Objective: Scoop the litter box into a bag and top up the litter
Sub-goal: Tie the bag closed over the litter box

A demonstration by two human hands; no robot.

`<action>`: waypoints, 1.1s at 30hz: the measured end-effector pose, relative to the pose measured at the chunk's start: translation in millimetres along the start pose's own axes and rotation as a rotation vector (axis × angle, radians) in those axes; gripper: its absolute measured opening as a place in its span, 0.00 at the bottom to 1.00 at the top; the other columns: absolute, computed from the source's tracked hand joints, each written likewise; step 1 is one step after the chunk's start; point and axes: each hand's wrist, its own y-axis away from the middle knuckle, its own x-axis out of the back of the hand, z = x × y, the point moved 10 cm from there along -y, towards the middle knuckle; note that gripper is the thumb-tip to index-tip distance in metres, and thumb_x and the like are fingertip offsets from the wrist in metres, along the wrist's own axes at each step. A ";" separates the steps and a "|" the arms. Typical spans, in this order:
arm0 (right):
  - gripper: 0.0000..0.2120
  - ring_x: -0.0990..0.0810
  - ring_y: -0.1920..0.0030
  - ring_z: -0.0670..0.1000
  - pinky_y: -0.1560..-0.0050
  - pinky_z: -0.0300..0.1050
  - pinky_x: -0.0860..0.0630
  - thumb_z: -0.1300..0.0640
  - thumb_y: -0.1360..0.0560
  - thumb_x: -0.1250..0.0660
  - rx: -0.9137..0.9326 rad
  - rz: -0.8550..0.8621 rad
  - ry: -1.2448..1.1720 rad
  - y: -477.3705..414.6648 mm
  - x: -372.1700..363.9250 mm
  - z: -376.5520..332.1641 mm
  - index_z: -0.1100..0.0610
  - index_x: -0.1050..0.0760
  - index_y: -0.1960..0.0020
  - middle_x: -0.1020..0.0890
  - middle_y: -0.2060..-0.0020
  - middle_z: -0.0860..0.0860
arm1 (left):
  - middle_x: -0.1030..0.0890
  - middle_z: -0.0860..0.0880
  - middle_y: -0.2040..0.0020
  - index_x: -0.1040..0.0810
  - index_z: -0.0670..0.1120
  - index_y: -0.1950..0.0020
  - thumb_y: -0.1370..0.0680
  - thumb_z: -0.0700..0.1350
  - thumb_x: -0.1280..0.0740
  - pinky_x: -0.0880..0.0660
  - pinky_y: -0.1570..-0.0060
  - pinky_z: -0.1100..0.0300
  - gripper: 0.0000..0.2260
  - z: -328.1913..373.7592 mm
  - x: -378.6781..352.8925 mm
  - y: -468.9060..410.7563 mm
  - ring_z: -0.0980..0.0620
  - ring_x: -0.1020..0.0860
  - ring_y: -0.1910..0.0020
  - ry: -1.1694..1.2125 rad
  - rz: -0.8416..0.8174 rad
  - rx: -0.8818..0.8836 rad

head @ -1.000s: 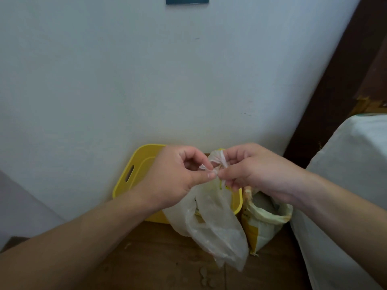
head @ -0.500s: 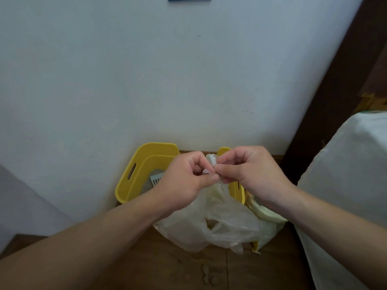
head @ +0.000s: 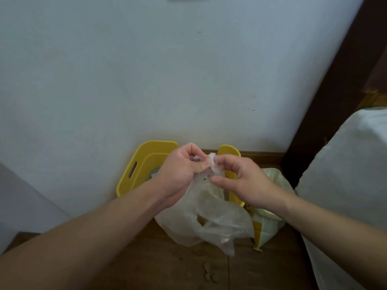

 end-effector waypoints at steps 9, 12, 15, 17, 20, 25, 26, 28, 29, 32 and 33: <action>0.15 0.28 0.69 0.46 0.66 0.42 0.32 0.54 0.19 0.37 -0.040 0.202 -0.245 2.2 15.1 5.0 0.63 0.21 0.57 0.23 0.72 0.52 | 0.18 0.44 0.64 0.22 0.42 0.58 0.27 0.32 0.28 0.23 0.55 0.55 0.07 10.8 14.3 -2.0 0.50 0.19 0.64 -0.127 0.118 -0.081; 0.14 0.35 0.73 0.41 0.70 0.40 0.38 0.54 0.20 0.35 -0.022 0.226 -0.107 -2.1 19.2 0.8 0.59 0.21 0.61 0.33 0.76 0.42 | 0.16 0.43 0.61 0.16 0.45 0.60 0.31 0.36 0.23 0.22 0.57 0.55 0.06 28.4 -1.1 4.8 0.49 0.20 0.63 -0.381 0.037 -0.234; 0.17 0.38 0.71 0.41 0.70 0.41 0.40 0.54 0.20 0.35 0.070 0.143 -0.022 -0.4 6.0 -11.4 0.52 0.25 0.67 0.36 0.74 0.42 | 0.19 0.50 0.48 0.16 0.57 0.66 0.32 0.40 0.21 0.27 0.53 0.65 0.11 38.3 -11.9 5.2 0.59 0.21 0.55 -0.608 0.037 -0.351; 0.15 0.36 0.72 0.41 0.70 0.40 0.39 0.53 0.19 0.37 0.101 0.127 0.014 1.6 1.1 -16.6 0.46 0.24 0.64 0.34 0.75 0.42 | 0.18 0.52 0.48 0.17 0.56 0.65 0.31 0.38 0.22 0.28 0.50 0.67 0.12 35.7 -11.6 2.0 0.61 0.21 0.50 -0.589 0.030 -0.323; 0.10 0.31 0.69 0.40 0.67 0.45 0.31 0.52 0.19 0.37 0.092 0.119 0.040 1.2 -1.3 -19.2 0.48 0.17 0.54 0.26 0.73 0.45 | 0.16 0.51 0.61 0.16 0.48 0.62 0.29 0.36 0.24 0.24 0.59 0.65 0.08 27.6 -11.7 0.8 0.59 0.19 0.61 -0.542 0.013 -0.251; 0.10 0.31 0.70 0.38 0.67 0.33 0.34 0.64 0.23 0.31 -0.006 0.080 -0.240 -0.1 -1.6 -7.4 0.49 0.19 0.57 0.25 0.73 0.40 | 0.21 0.51 0.69 0.16 0.46 0.62 0.28 0.37 0.24 0.28 0.68 0.67 0.06 26.1 -5.3 -2.4 0.59 0.26 0.71 -0.510 0.088 -0.246; 0.05 0.28 0.67 0.41 0.64 0.35 0.32 0.62 0.24 0.30 -0.018 0.060 -0.315 -0.1 -3.5 -6.7 0.53 0.18 0.56 0.22 0.70 0.43 | 0.21 0.50 0.69 0.17 0.45 0.62 0.28 0.36 0.24 0.28 0.69 0.67 0.05 25.6 -4.4 -3.0 0.59 0.27 0.71 -0.497 0.095 -0.243; 0.03 0.24 0.62 0.50 0.58 0.44 0.28 0.56 0.28 0.27 -0.030 0.089 -0.406 -0.5 -2.4 -3.1 0.54 0.16 0.55 0.18 0.65 0.57 | 0.21 0.50 0.68 0.18 0.44 0.62 0.28 0.36 0.24 0.27 0.68 0.65 0.06 21.9 -0.5 -4.4 0.57 0.26 0.69 -0.443 0.118 -0.225; 0.04 0.24 0.62 0.53 0.58 0.48 0.28 0.55 0.29 0.26 -0.032 0.126 -0.425 -1.1 -0.5 -1.6 0.53 0.16 0.55 0.17 0.63 0.62 | 0.21 0.49 0.68 0.20 0.44 0.62 0.28 0.36 0.24 0.27 0.68 0.64 0.07 19.3 2.4 -5.2 0.55 0.25 0.68 -0.402 0.137 -0.211; 0.04 0.24 0.65 0.55 0.61 0.51 0.29 0.56 0.29 0.25 -0.030 0.217 -0.462 -2.8 5.0 1.6 0.56 0.19 0.59 0.18 0.63 0.68 | 0.22 0.47 0.67 0.24 0.43 0.61 0.27 0.48 0.25 0.28 0.67 0.57 0.12 8.2 6.9 -5.6 0.52 0.25 0.68 -0.251 0.156 -0.124; 0.06 0.25 0.66 0.57 0.62 0.52 0.30 0.55 0.28 0.26 -0.046 0.228 -0.474 -4.0 5.5 4.5 0.56 0.20 0.60 0.19 0.64 0.70 | 0.21 0.46 0.67 0.23 0.42 0.60 0.29 0.53 0.26 0.28 0.65 0.56 0.15 4.4 6.1 -5.3 0.51 0.25 0.68 -0.232 0.131 -0.088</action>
